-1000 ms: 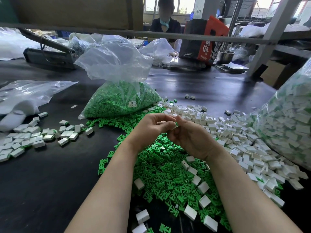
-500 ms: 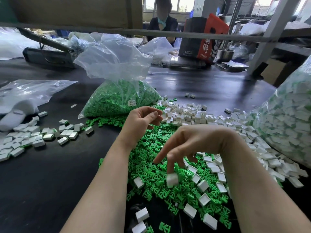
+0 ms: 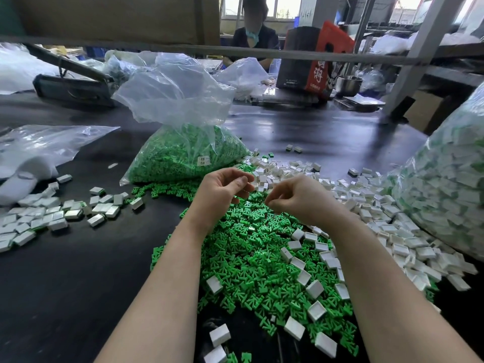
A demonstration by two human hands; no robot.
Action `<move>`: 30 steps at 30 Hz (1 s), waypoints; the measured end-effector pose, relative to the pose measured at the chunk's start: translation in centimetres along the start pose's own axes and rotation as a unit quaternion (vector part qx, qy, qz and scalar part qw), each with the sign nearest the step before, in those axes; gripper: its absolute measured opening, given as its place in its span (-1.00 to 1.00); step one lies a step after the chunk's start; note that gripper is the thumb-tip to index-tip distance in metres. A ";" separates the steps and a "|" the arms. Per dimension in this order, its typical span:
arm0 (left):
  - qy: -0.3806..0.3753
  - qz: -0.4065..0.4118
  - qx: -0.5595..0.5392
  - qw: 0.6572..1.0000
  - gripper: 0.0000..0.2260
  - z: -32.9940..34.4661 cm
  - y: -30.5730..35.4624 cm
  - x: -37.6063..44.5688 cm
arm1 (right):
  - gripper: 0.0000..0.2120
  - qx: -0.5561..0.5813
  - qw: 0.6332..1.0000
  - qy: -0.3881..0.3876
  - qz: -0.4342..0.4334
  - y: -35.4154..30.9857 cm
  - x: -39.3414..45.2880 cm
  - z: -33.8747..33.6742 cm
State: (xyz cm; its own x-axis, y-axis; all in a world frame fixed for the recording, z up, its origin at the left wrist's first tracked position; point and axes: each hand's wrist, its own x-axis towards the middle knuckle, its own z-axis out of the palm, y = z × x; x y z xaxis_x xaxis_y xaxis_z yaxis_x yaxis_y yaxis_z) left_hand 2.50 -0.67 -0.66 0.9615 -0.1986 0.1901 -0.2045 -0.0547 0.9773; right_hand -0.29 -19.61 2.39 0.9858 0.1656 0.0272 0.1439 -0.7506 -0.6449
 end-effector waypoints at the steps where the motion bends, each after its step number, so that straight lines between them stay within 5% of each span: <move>1: -0.001 0.000 0.001 1.000 -0.86 0.0 0.0 0.0 | -0.93 -0.026 1.000 0.011 0.005 0.1 0.1 0.1; 10: -0.004 -0.002 0.007 1.000 -0.85 0.0 0.1 0.0 | -0.92 -0.160 0.979 0.109 0.055 1.3 0.2 0.0; 12: -0.004 -0.004 0.008 1.000 -0.85 0.0 0.1 0.0 | -0.78 -0.216 0.965 0.125 0.078 1.8 0.4 0.4; 18: -0.008 -0.012 0.016 1.000 -0.86 0.2 0.3 -0.1 | -0.48 -0.296 0.933 0.057 0.199 2.7 0.5 0.9; 24: -0.022 -0.017 0.043 0.999 -0.85 0.6 0.3 -0.1 | -0.72 -0.289 0.936 0.113 0.165 2.9 0.6 1.0; 28: -0.026 -0.015 0.049 0.998 -0.86 0.5 0.3 -0.1 | -0.35 -0.267 0.942 0.076 0.188 3.0 0.5 1.2; 30: -0.030 -0.014 0.050 0.998 -0.86 0.7 0.3 -0.1 | -0.40 -0.266 0.947 0.057 0.172 3.2 0.6 1.4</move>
State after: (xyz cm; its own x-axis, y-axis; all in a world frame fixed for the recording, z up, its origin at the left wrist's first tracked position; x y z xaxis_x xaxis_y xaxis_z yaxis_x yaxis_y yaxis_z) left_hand 2.25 -1.31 -0.41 0.9553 -0.2529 0.1532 -0.1972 -0.1588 0.9674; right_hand 0.62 -21.02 -0.71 0.9807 -0.1950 -0.0124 -0.1945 -0.9683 -0.1564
